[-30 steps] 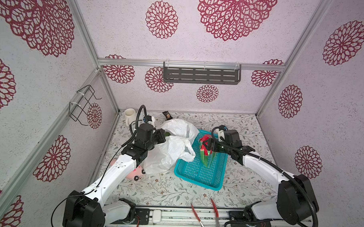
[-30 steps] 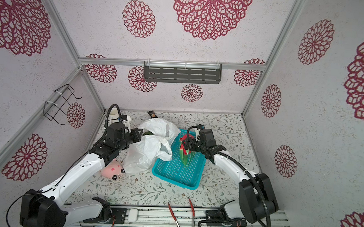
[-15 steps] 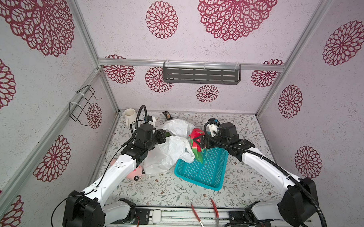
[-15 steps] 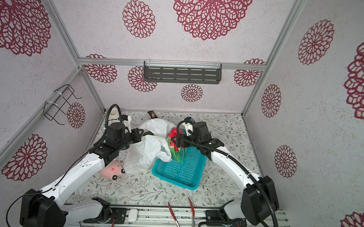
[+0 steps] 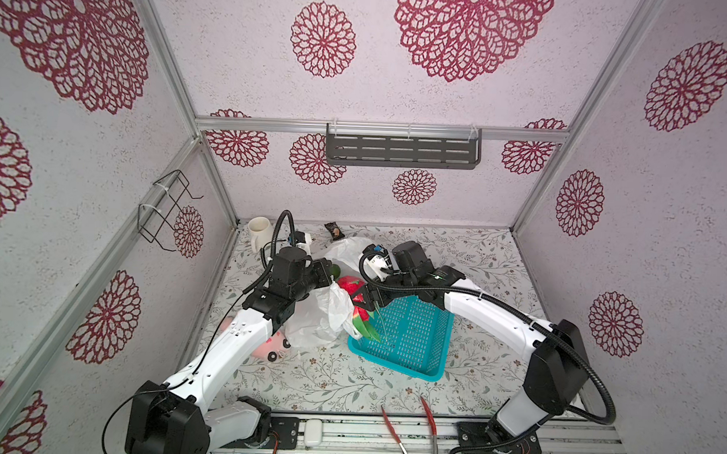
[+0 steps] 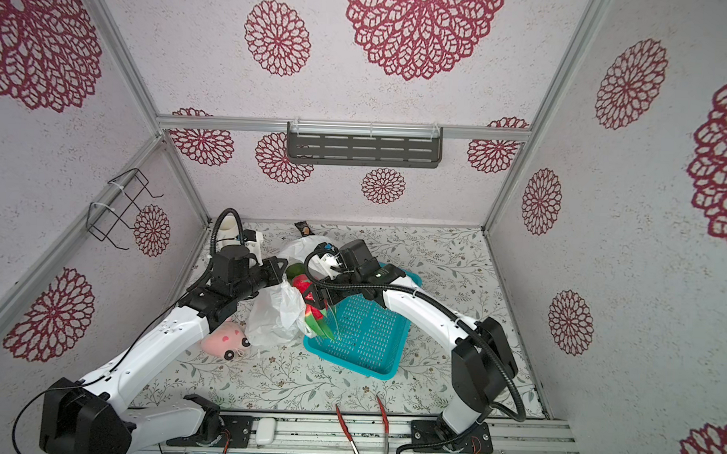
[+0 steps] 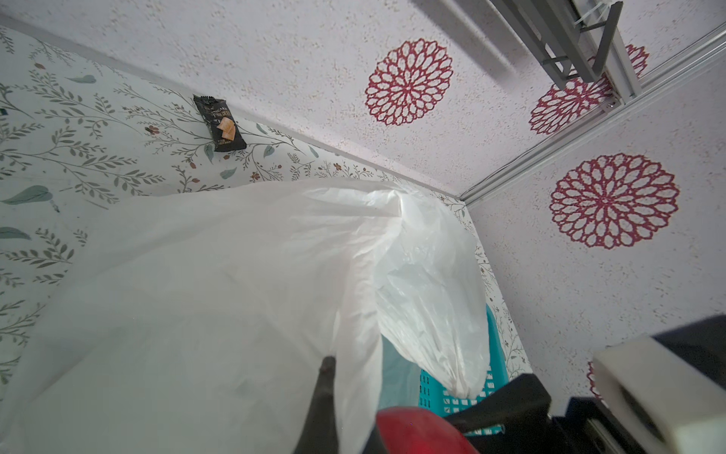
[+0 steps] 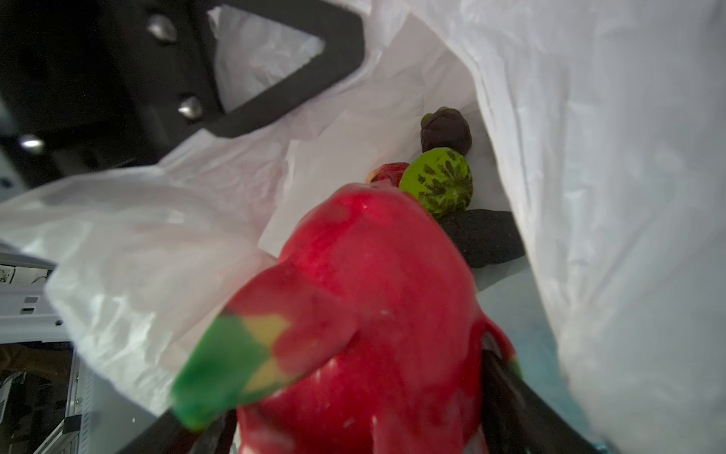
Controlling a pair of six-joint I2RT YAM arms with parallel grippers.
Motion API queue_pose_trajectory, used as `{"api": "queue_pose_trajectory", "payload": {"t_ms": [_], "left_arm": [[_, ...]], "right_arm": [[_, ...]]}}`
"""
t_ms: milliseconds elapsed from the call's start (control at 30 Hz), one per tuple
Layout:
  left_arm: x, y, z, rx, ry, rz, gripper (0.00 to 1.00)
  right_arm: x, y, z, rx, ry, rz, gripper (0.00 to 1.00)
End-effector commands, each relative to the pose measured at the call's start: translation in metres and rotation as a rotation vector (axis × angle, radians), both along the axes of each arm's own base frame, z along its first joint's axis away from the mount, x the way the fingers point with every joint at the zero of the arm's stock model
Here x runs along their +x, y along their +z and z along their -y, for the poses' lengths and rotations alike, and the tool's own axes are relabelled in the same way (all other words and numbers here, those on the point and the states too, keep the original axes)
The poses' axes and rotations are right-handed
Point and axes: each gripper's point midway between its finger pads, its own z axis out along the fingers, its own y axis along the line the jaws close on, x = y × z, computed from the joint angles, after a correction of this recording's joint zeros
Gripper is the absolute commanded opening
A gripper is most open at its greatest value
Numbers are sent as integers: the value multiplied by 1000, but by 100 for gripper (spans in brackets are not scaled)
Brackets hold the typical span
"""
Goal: Place the fruits into the plastic bag
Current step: 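Lift the red dragon fruit over the basket rim into the bag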
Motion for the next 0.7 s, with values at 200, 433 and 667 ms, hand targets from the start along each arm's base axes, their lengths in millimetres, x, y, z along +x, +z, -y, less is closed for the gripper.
{"api": "queue_pose_trajectory", "payload": {"t_ms": [200,433,667], "left_arm": [[-14,6,7,0,-55,27,0],[-17,1,6,16,-69,31,0],[-17,-2,9,16,-87,31,0]], "right_arm": [[94,67,14,213,-184,31,51],[124,77,32,226,-270,19,54],[131,87,26,285,-283,-17,54]]}}
